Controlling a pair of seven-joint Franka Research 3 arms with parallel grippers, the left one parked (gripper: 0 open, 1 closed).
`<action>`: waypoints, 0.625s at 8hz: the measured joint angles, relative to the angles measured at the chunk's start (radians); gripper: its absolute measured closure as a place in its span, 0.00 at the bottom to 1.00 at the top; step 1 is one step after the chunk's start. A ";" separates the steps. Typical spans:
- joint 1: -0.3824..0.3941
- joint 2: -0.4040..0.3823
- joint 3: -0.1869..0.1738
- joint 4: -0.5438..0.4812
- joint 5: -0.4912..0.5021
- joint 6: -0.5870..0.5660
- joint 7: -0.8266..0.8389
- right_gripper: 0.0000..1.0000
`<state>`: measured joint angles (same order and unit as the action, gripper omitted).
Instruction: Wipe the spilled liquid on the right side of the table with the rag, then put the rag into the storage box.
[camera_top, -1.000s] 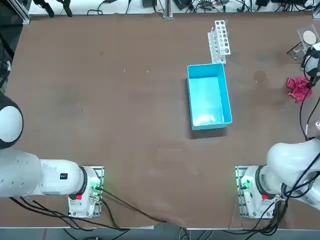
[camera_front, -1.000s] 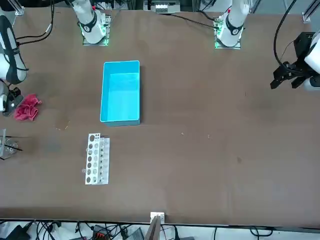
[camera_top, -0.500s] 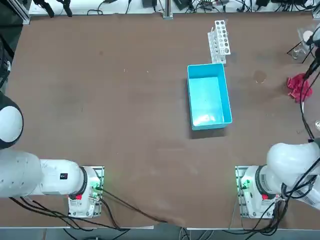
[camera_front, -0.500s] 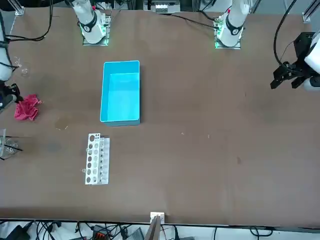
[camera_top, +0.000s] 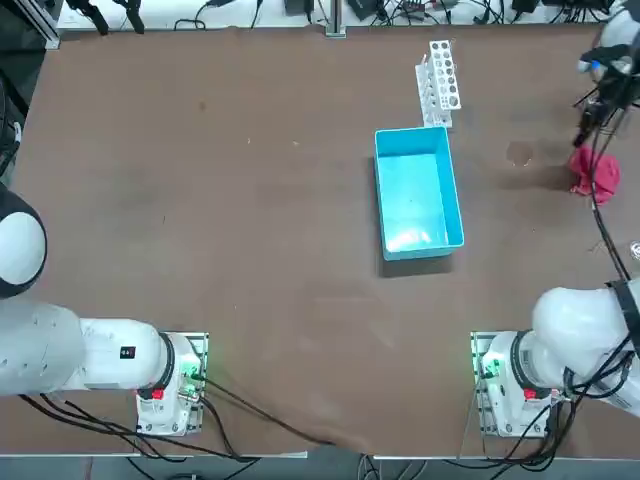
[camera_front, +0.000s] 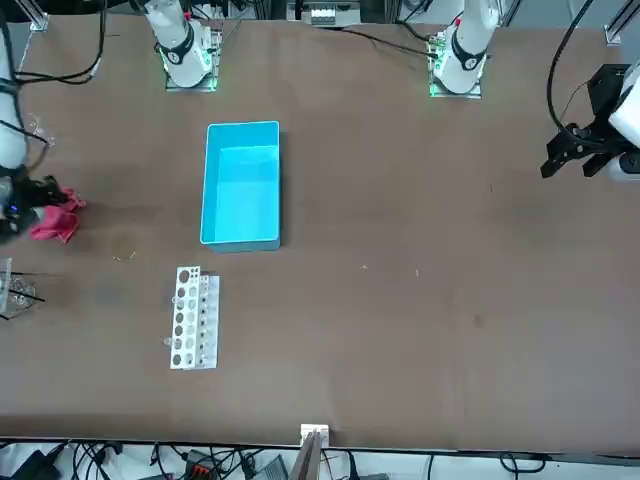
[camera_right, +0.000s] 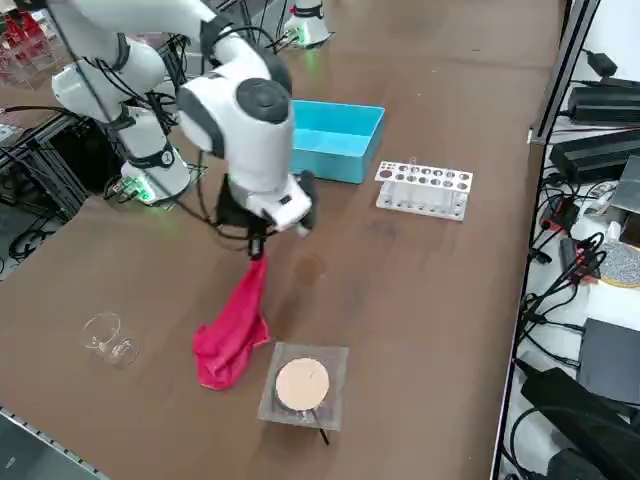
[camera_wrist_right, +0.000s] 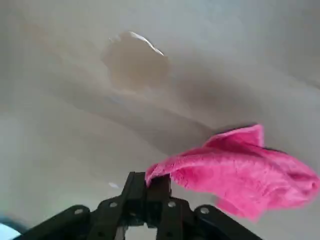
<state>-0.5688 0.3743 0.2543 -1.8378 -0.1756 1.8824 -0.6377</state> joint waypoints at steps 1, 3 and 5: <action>0.059 0.025 0.018 -0.002 0.007 -0.001 0.139 0.99; 0.208 0.062 0.025 -0.003 0.047 0.002 0.391 0.99; 0.326 0.072 0.026 0.000 0.150 0.030 0.531 0.99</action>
<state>-0.2425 0.4461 0.2800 -1.8378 -0.0255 1.9121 -0.1068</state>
